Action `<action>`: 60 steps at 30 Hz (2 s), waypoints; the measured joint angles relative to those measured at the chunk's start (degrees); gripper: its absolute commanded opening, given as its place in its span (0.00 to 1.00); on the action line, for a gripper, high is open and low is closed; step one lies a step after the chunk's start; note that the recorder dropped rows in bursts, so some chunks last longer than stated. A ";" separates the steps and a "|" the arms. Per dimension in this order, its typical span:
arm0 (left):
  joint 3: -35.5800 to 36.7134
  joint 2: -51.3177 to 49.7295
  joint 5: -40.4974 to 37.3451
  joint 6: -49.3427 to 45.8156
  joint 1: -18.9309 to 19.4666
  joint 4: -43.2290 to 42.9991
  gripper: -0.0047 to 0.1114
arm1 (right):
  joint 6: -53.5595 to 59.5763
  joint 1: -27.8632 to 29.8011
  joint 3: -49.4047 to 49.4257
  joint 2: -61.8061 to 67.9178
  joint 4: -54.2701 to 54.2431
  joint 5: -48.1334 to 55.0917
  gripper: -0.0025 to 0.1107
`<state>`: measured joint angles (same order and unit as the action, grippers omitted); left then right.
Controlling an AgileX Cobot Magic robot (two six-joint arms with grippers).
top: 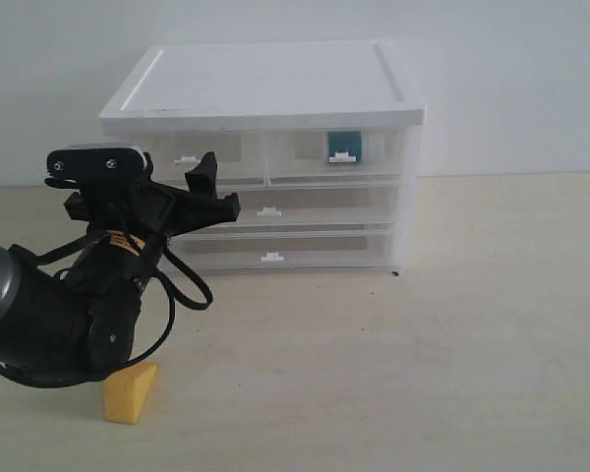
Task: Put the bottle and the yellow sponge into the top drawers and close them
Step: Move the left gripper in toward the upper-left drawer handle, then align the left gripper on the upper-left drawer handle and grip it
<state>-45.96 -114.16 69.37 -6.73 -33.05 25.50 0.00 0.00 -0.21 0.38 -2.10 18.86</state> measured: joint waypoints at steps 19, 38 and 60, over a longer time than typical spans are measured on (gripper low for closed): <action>-5.98 -5.82 0.00 -4.97 0.00 2.73 0.58 | 0.00 0.00 0.00 0.00 0.00 0.00 0.02; -6.08 -5.62 0.00 -5.87 -0.07 3.81 0.58 | 0.00 0.00 0.00 0.00 0.00 0.00 0.02; -6.69 -4.43 0.52 -6.34 0.73 4.10 0.57 | 0.00 0.00 0.00 0.00 0.00 0.00 0.02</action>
<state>-52.64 -118.60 69.90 -13.08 -32.32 29.61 0.00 0.00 -0.21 0.38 -2.10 18.86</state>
